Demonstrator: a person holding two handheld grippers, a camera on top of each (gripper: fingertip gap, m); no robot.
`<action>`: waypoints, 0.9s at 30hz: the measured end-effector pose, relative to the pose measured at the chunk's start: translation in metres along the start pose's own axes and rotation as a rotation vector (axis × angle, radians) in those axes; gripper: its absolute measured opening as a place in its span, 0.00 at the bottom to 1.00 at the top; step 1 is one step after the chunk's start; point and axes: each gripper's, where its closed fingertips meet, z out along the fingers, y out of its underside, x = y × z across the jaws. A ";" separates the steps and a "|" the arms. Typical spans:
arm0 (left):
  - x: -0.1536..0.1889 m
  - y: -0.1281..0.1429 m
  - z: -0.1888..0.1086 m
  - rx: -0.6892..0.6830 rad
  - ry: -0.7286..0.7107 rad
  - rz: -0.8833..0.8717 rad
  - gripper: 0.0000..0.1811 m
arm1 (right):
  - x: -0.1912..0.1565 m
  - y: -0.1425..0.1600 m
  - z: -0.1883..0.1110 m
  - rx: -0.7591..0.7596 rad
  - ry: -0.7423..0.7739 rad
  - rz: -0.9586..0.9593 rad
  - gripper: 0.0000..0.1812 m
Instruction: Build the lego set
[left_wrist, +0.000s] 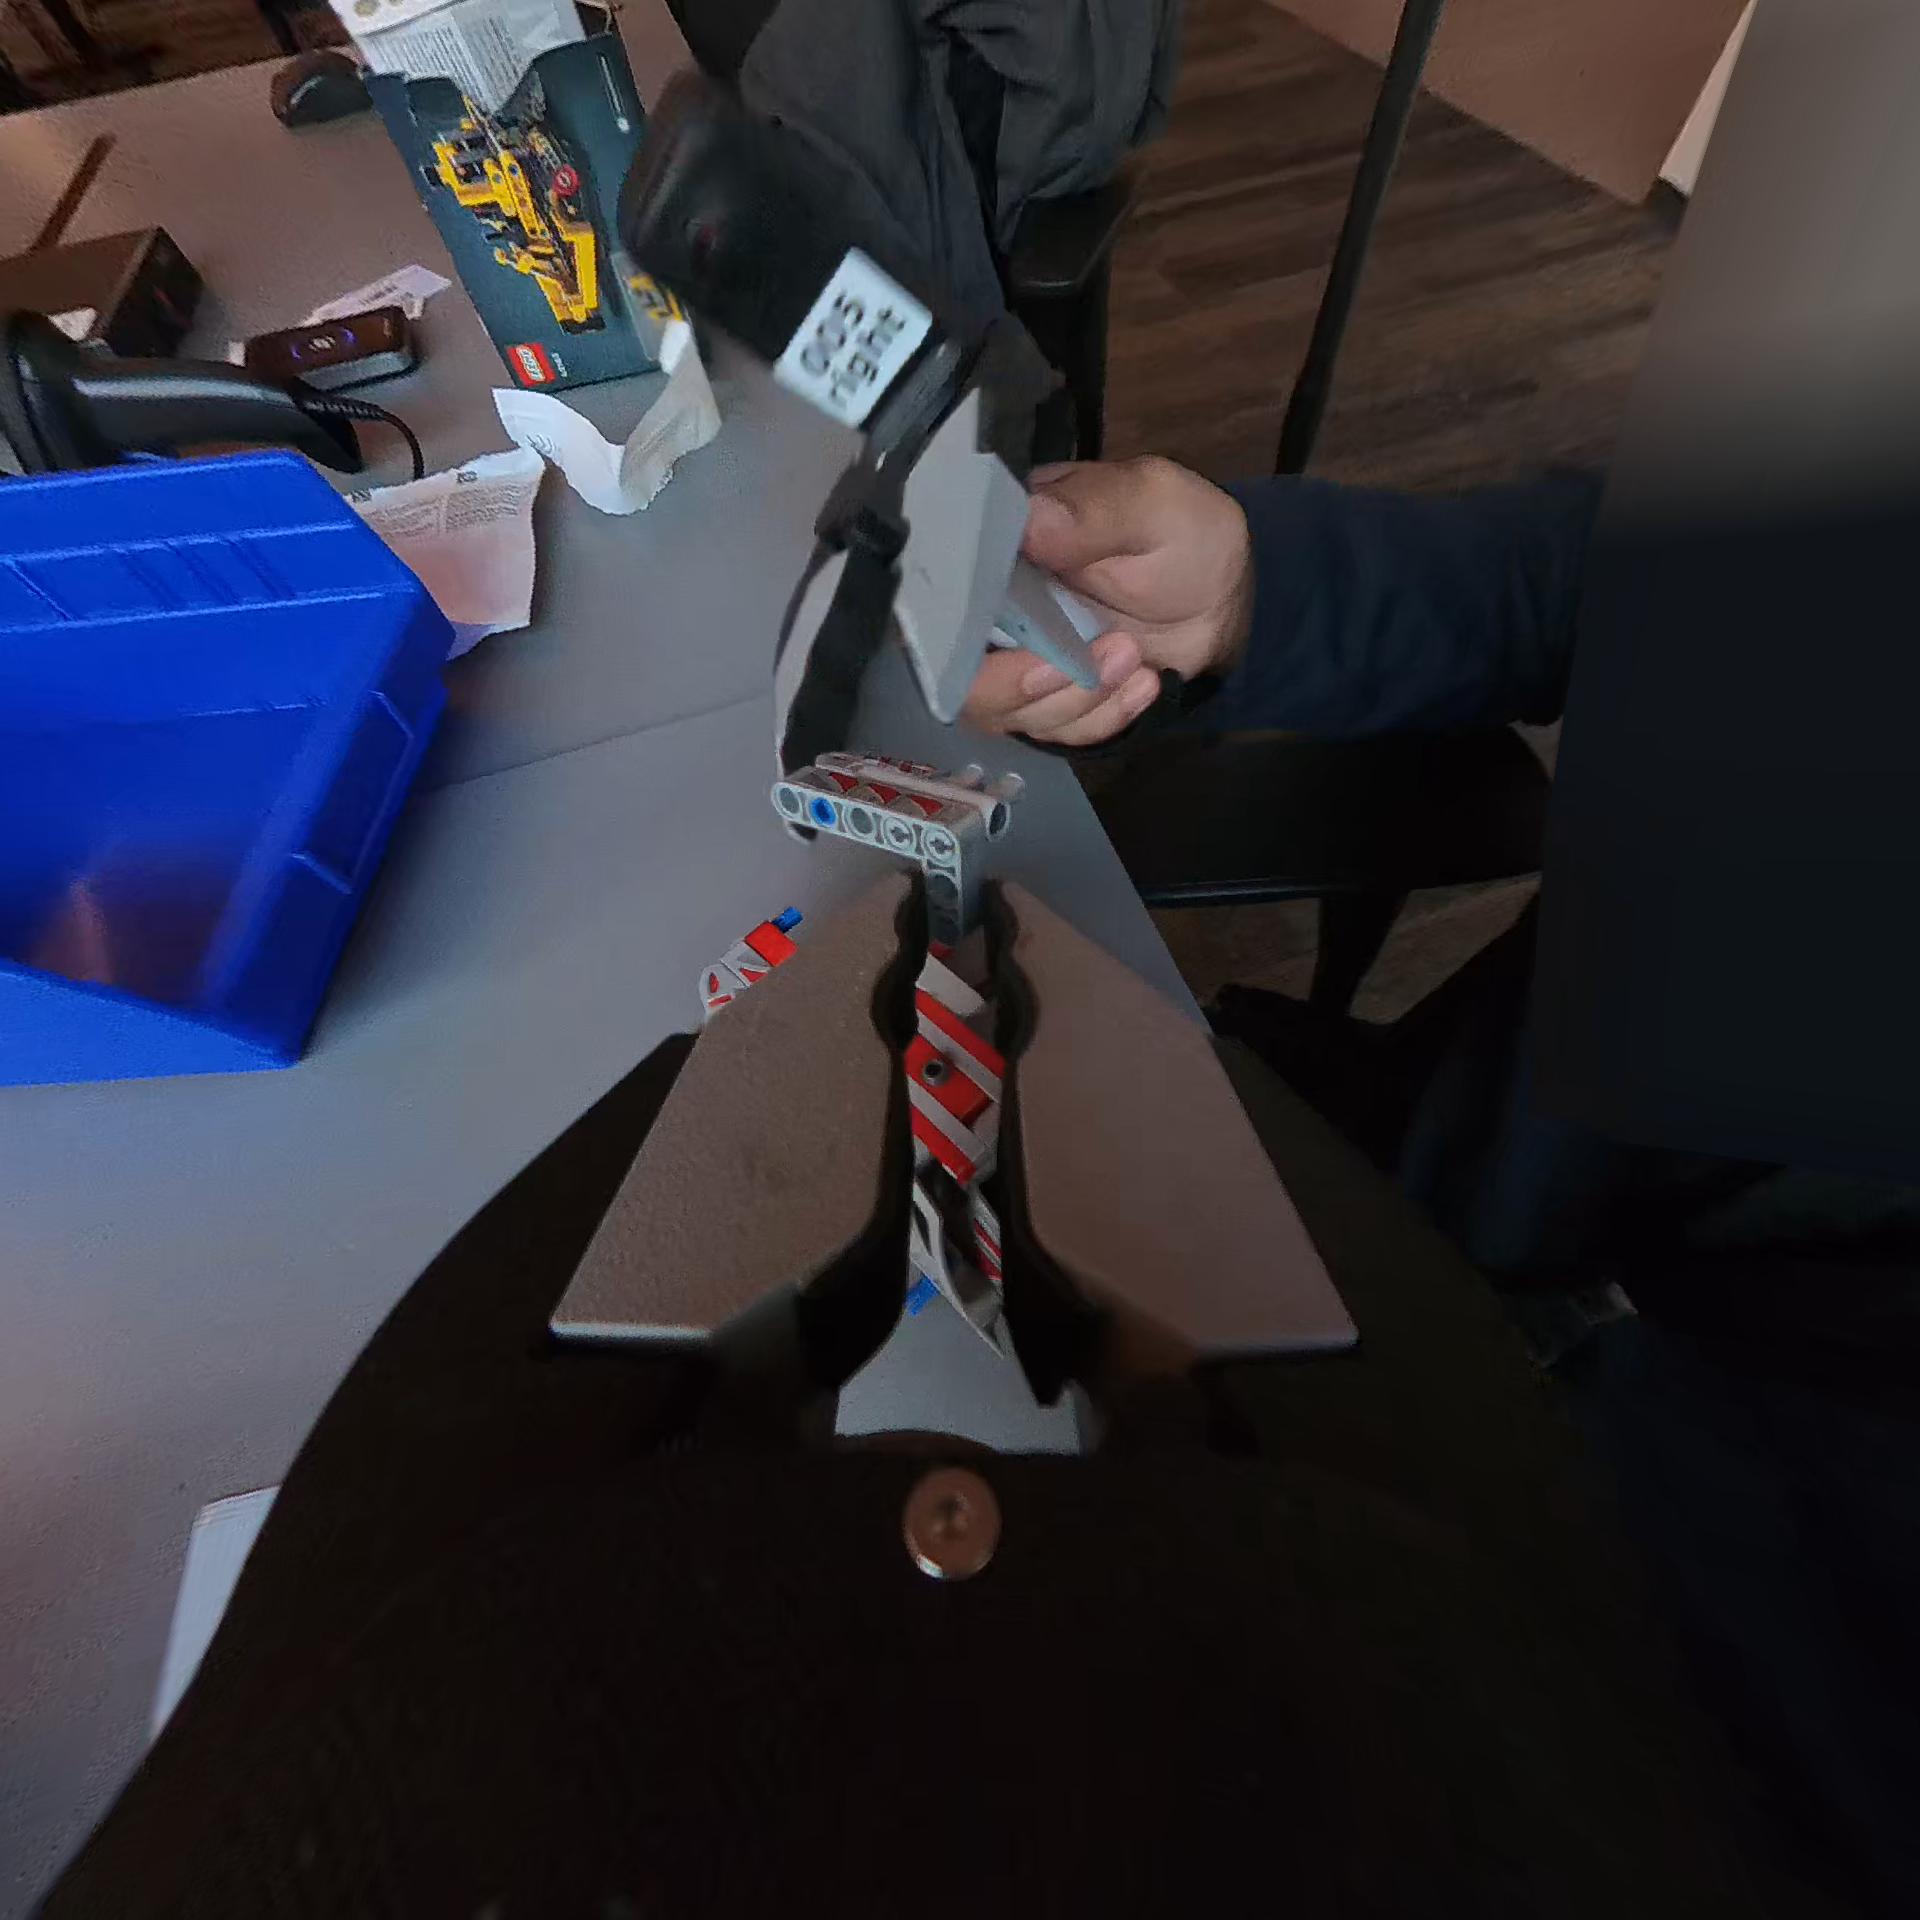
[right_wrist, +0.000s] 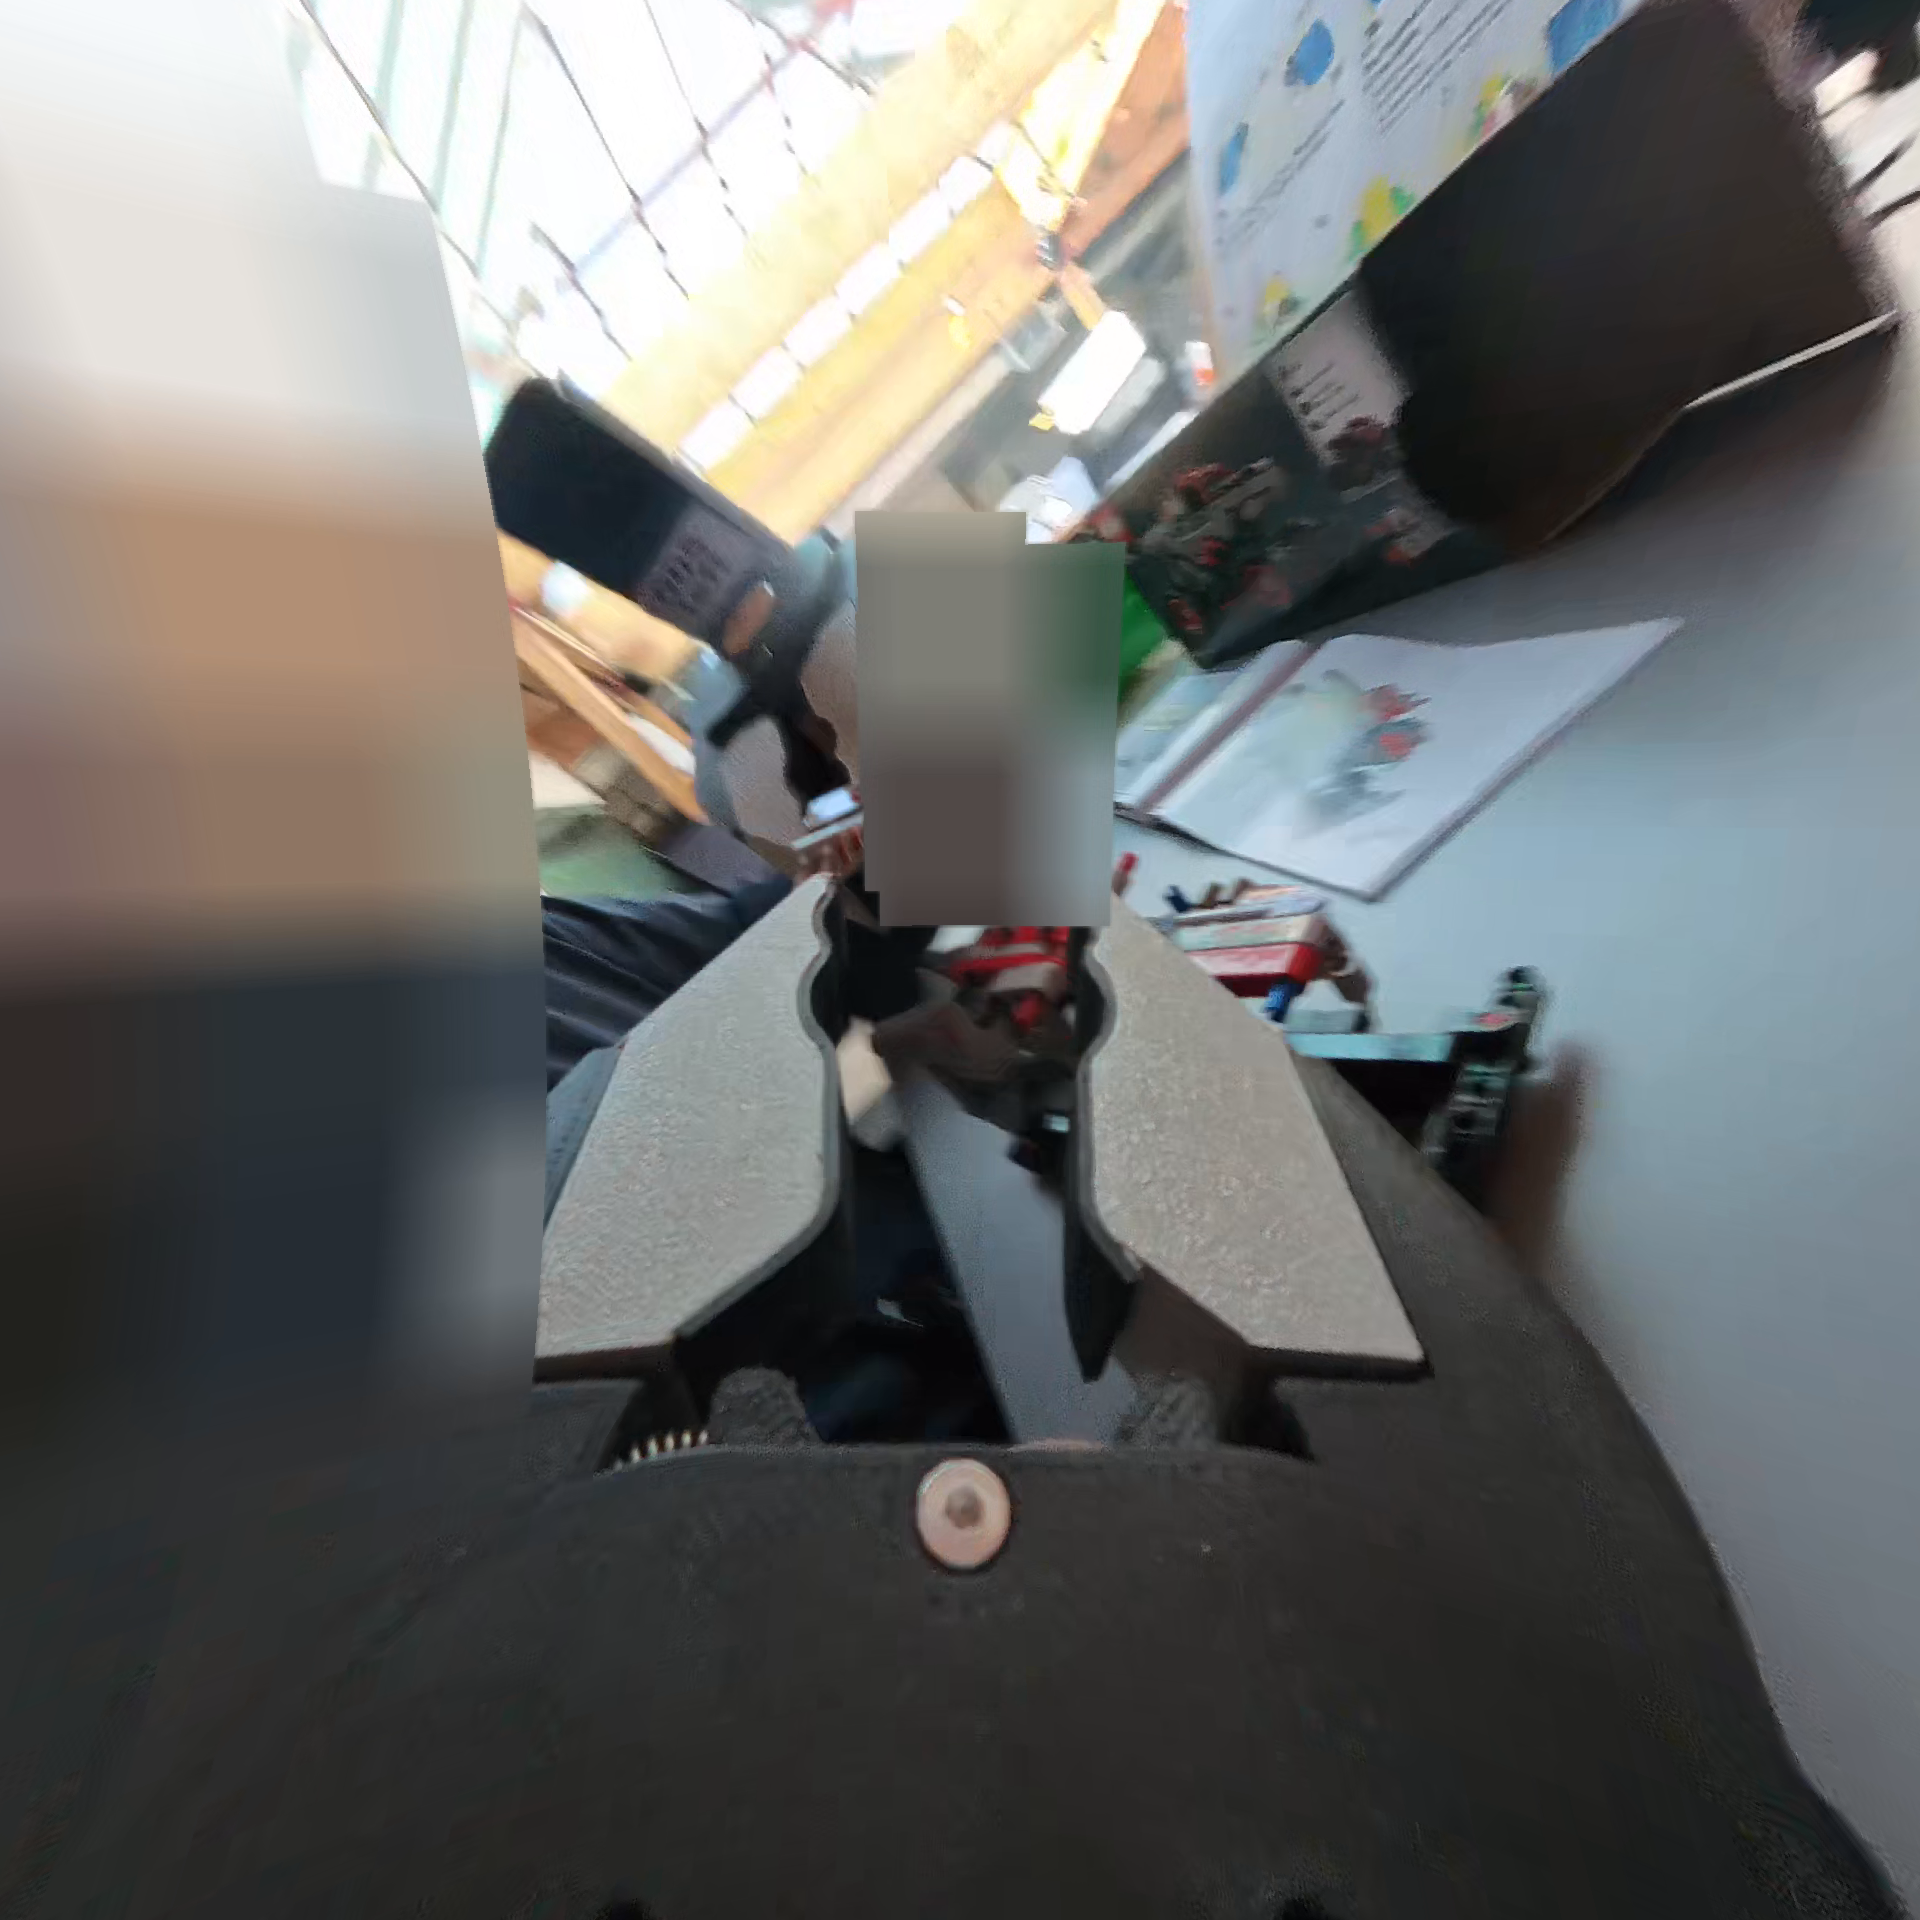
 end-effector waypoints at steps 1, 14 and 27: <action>0.000 0.000 0.000 0.005 0.012 -0.024 0.04 | 0.003 0.002 -0.002 -0.036 0.076 -0.115 0.24; 0.001 0.004 0.007 -0.011 0.078 -0.154 0.04 | 0.002 0.006 0.013 -0.355 0.751 -1.341 0.25; 0.005 0.010 0.005 -0.053 0.081 -0.175 0.04 | -0.004 0.009 0.022 -0.462 0.857 -1.682 0.07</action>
